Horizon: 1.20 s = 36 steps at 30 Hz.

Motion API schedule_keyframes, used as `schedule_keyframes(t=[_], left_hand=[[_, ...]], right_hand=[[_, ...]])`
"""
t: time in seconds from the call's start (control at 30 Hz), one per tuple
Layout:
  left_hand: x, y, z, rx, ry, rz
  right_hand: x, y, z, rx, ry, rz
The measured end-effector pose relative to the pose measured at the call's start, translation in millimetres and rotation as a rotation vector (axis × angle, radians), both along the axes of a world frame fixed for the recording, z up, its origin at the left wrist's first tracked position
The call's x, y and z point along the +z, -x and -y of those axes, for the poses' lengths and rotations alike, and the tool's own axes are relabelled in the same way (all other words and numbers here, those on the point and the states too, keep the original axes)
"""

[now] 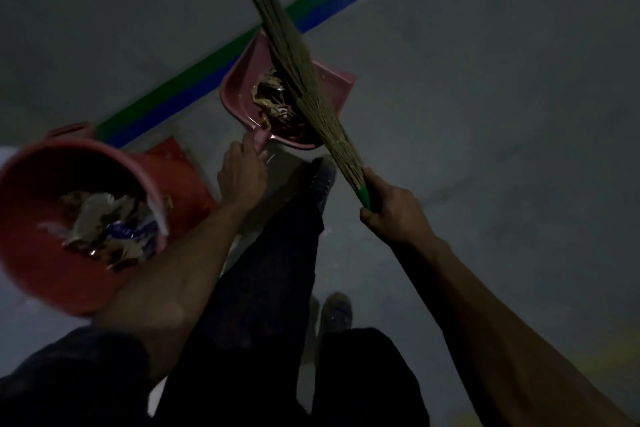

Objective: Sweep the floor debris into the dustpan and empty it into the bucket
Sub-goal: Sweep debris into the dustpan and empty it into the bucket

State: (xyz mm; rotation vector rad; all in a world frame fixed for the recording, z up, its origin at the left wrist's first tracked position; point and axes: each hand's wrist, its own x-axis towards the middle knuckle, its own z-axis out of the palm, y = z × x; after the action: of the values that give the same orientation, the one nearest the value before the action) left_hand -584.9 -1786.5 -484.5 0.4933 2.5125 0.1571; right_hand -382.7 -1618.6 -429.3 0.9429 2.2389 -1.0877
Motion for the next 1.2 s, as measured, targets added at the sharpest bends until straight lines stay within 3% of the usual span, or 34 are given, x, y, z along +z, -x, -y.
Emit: schedule_keyframes(t=[0.2, 0.53, 0.7, 0.9, 1.2], left_hand=[[104.0, -81.8, 90.6, 0.115, -0.128, -0.116], [252.9, -170.7, 282.9, 0.314, -0.087, -0.247], [269.7, -161.9, 354.0, 0.383, -0.014, -0.211], [258.1, -102.1, 415.8, 0.313, 0.096, -0.199], [255.6, 3.9, 425.5, 0.036, 0.225, -0.121]], right_hand=[[90.3, -67.3, 70.6, 0.124, -0.086, -0.157], [224.7, -112.6, 205.2, 0.398, -0.077, -0.216], [245.1, -87.8, 257.0, 0.517, -0.041, -0.177], [230.7, -25.7, 312.6, 0.572, -0.003, -0.103], [208.9, 54.2, 348.6, 0.477, -0.052, -0.017]])
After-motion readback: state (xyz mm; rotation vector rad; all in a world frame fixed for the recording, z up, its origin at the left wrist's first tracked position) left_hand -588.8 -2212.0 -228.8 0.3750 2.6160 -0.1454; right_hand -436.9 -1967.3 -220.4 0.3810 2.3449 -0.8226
